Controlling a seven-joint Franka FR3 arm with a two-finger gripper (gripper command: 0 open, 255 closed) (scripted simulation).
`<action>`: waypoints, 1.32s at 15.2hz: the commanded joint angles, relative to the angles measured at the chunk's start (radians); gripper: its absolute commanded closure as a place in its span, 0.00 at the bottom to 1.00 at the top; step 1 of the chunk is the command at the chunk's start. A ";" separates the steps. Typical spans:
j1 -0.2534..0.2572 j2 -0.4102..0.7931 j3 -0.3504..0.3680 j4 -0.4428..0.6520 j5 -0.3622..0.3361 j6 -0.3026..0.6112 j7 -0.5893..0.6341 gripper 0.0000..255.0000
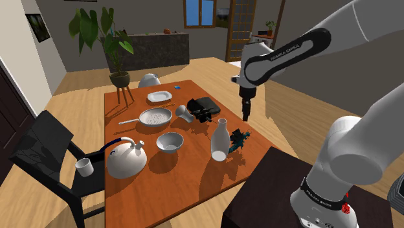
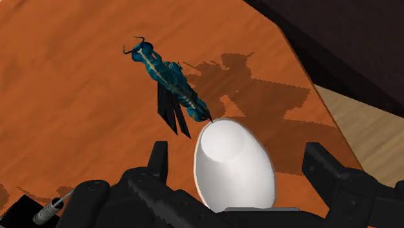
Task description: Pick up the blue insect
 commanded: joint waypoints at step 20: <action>0.010 0.475 -0.073 0.034 0.050 0.349 -0.323 1.00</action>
